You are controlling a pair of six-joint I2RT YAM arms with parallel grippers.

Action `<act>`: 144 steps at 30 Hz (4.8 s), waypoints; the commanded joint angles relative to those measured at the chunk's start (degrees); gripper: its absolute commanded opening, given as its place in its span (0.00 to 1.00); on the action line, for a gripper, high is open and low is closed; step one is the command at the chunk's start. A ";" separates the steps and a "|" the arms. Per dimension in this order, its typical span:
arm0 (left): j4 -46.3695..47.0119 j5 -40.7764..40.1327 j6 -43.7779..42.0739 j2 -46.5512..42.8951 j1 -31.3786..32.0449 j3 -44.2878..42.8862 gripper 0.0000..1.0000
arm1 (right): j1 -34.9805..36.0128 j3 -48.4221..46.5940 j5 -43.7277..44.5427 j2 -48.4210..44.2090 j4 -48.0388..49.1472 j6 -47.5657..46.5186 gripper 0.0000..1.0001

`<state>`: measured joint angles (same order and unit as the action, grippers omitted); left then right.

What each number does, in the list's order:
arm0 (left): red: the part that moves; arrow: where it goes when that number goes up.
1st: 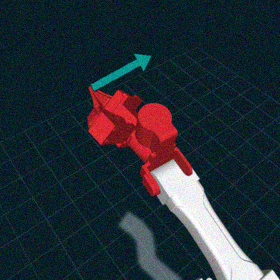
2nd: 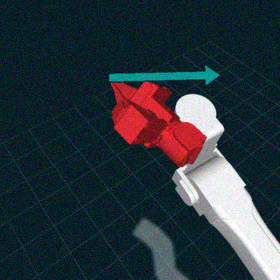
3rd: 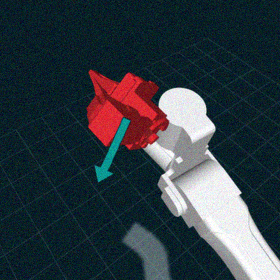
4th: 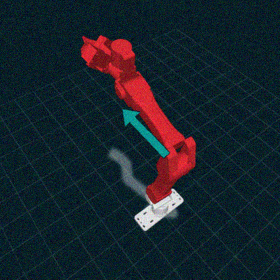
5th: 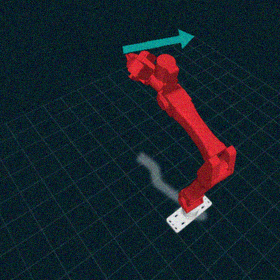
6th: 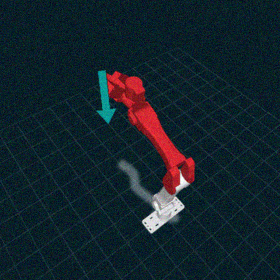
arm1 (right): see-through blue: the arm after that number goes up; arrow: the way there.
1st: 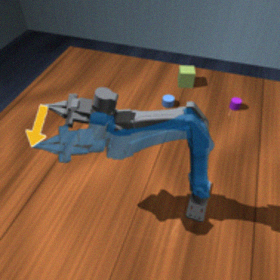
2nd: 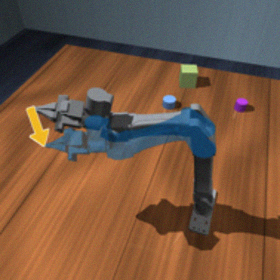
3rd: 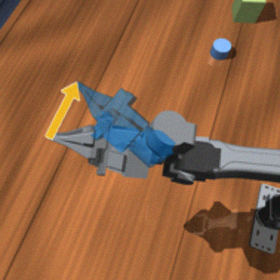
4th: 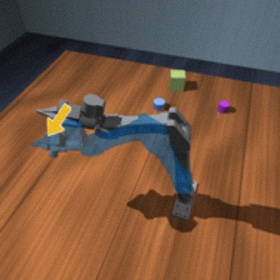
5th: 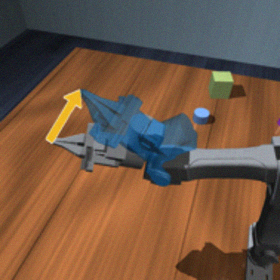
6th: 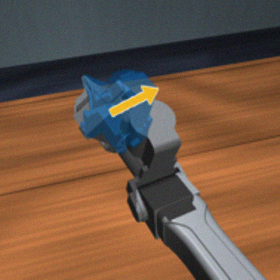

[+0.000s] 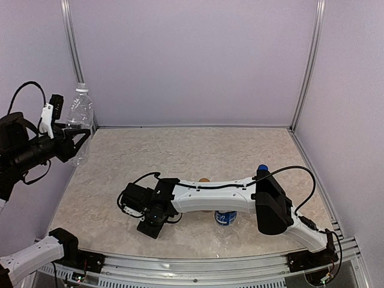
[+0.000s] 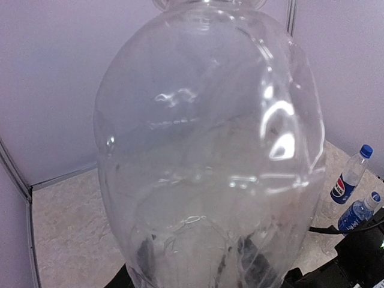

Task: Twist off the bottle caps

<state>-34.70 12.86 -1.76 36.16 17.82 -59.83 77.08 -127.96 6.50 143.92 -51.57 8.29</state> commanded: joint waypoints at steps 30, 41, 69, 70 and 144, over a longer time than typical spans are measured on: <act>-7.36 20.10 -12.88 5.14 9.75 -6.12 0.44 | -5.11 13.07 -13.19 -31.82 59.04 -3.12 0.60; -7.02 20.11 -13.10 4.96 10.19 -5.18 0.44 | -6.81 13.25 -20.05 -29.84 62.36 3.03 0.27; -8.04 18.87 -14.67 4.30 10.30 -3.23 0.60 | -7.91 12.78 -21.55 -29.01 60.06 2.75 0.00; -7.94 18.77 -14.40 4.27 10.30 -3.12 0.80 | -7.91 13.18 -21.10 -29.41 59.76 2.27 0.00; 8.24 17.36 9.28 -9.00 -23.11 23.51 0.99 | -65.07 79.64 -1.48 -74.29 59.80 -11.16 0.99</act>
<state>-26.55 29.21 8.69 27.05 -5.63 -34.87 12.19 -44.29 5.21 72.73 14.15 -2.09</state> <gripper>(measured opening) 0.988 0.993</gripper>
